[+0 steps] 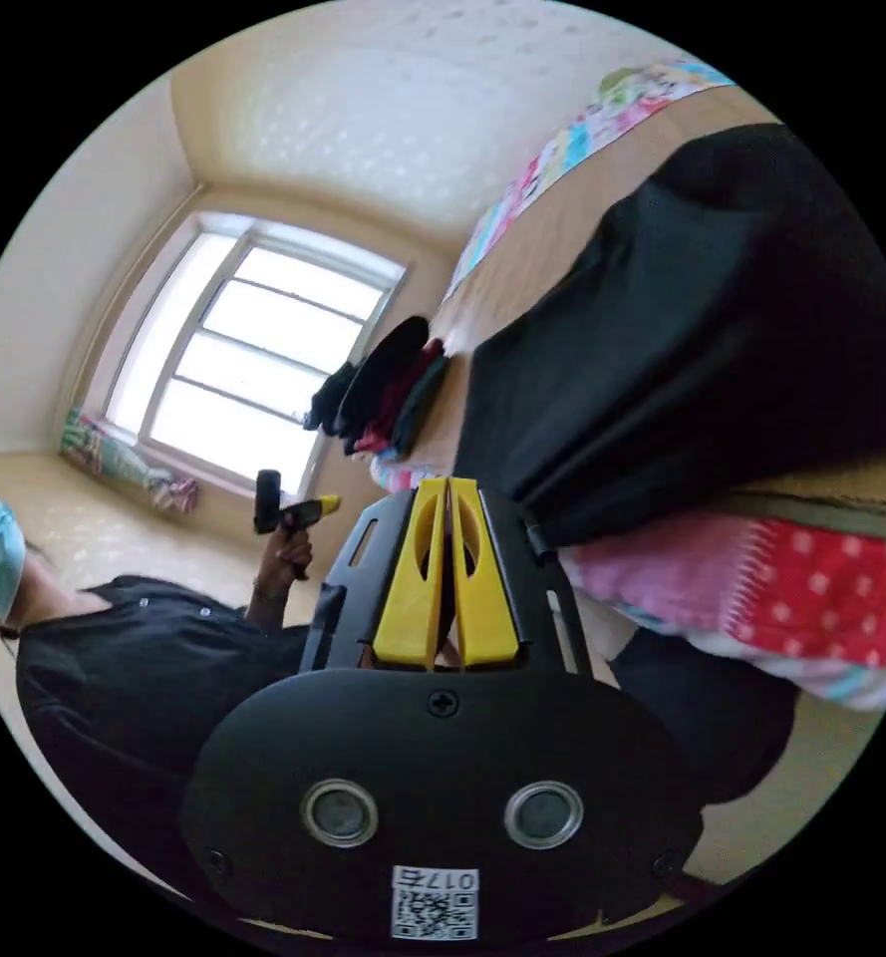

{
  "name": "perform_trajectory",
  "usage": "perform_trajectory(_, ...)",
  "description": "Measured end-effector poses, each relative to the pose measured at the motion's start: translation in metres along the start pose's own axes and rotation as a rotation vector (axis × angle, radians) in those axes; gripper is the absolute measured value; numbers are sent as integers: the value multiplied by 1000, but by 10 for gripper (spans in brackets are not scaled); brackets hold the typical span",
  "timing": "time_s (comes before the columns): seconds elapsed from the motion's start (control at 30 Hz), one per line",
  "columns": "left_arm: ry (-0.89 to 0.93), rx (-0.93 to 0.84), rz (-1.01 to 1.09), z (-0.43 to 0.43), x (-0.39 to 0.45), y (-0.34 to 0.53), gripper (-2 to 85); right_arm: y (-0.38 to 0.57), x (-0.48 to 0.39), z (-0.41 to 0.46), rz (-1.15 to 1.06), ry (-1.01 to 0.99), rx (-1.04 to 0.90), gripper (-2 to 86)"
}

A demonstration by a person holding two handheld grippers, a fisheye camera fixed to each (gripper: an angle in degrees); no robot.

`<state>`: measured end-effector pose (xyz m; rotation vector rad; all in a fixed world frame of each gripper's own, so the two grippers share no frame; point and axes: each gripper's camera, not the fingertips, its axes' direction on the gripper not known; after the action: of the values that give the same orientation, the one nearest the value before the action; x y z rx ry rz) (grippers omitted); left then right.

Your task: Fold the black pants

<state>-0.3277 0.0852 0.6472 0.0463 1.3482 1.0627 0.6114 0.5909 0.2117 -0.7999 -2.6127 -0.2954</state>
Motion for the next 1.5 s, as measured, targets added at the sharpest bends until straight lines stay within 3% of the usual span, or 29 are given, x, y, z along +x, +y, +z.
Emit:
perform_trajectory(0.07,7,-6,1,5,-1,2,-10,13,20,-71,209,238,276,39)
perform_trajectory(0.17,32,-23,1,16,-1,6,-10,18,38,-142,423,527,528,101)
perform_trajectory(0.33,28,-43,24,31,10,16,-10,-8,67,-194,598,581,654,130)
perform_trajectory(0.47,4,-30,19,31,15,26,-9,-31,69,-195,725,792,704,97)
perform_trajectory(0.6,-10,-15,15,27,16,38,-6,-30,70,-188,787,676,748,50)
perform_trajectory(0.67,-5,3,25,25,17,43,0,-22,50,-188,600,415,808,42)
perform_trajectory(0.77,34,51,66,22,23,47,38,-21,-13,-179,304,237,781,38)
perform_trajectory(1.07,284,229,418,16,122,-43,193,8,-320,-58,-471,46,335,33)
perform_trajectory(1.17,360,245,501,12,167,-64,217,48,-388,-35,-578,1,269,32)
perform_trajectory(1.23,212,425,381,-15,172,-38,108,73,-409,-41,-570,0,316,32)
perform_trajectory(1.3,149,599,298,-43,159,0,54,93,-423,-58,-549,24,387,31)
perform_trajectory(1.4,248,652,426,-94,145,42,19,122,-447,-94,-516,65,539,31)
perform_trajectory(1.5,237,698,550,-167,156,65,7,146,-483,-127,-537,24,698,31)
